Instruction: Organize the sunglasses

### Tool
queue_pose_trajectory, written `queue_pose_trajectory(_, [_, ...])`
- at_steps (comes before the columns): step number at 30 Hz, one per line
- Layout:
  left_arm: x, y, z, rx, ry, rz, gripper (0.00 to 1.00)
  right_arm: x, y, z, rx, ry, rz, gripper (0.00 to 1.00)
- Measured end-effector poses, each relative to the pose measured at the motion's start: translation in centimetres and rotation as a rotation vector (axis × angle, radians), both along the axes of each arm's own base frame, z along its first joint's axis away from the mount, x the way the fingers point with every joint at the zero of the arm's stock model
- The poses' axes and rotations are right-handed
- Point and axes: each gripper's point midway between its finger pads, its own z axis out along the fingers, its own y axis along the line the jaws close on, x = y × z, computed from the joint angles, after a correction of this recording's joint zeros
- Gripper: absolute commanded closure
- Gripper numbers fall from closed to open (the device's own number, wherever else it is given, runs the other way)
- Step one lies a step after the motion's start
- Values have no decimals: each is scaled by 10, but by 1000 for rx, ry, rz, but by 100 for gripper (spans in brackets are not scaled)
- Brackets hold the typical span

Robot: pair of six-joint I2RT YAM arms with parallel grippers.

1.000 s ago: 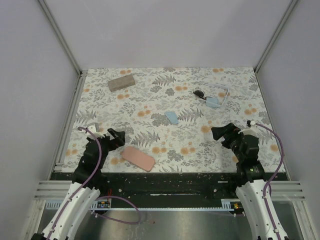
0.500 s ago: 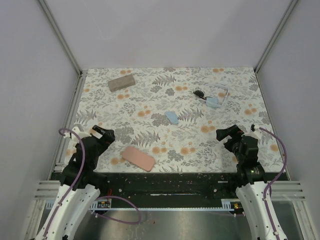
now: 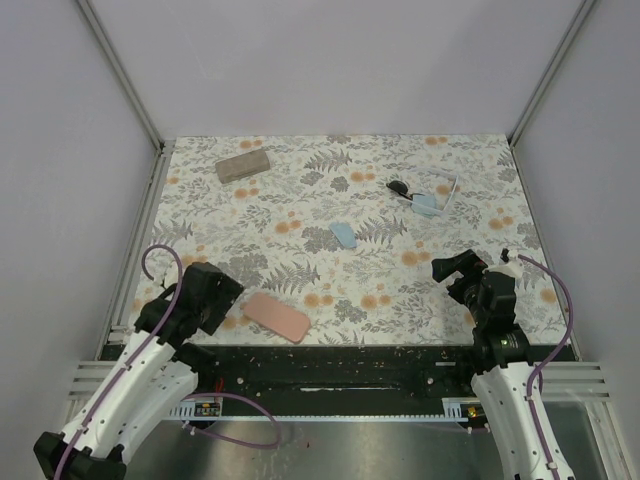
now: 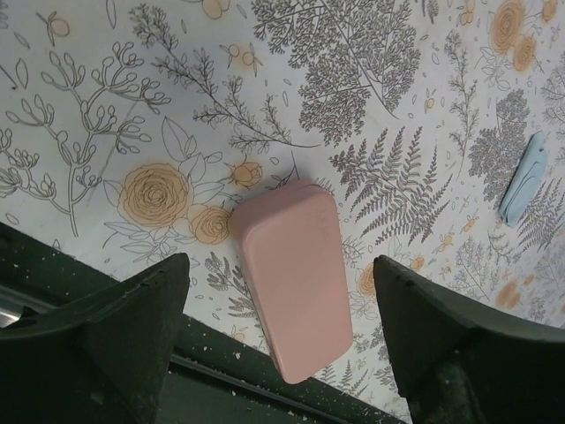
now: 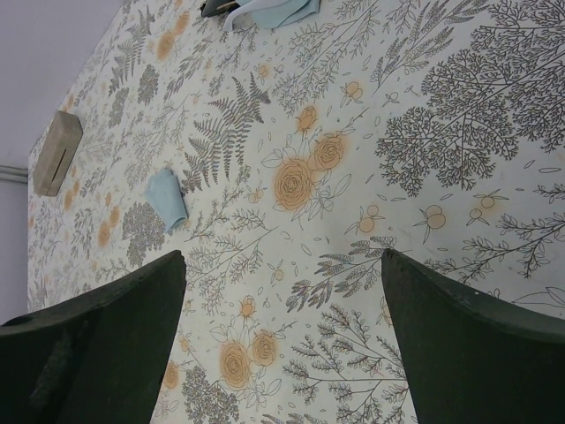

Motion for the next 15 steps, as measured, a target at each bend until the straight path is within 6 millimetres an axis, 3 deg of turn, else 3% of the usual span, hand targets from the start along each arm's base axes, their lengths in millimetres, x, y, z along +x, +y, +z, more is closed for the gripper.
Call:
queue_pose_trajectory(8, [-12,-12,-20,-13,118,31,11,0,1,-4,1,17,6,1])
queue_pose_trajectory(15, [-20,-40,-38,15,199,-39,9,0,3,-5,6,23,18,1])
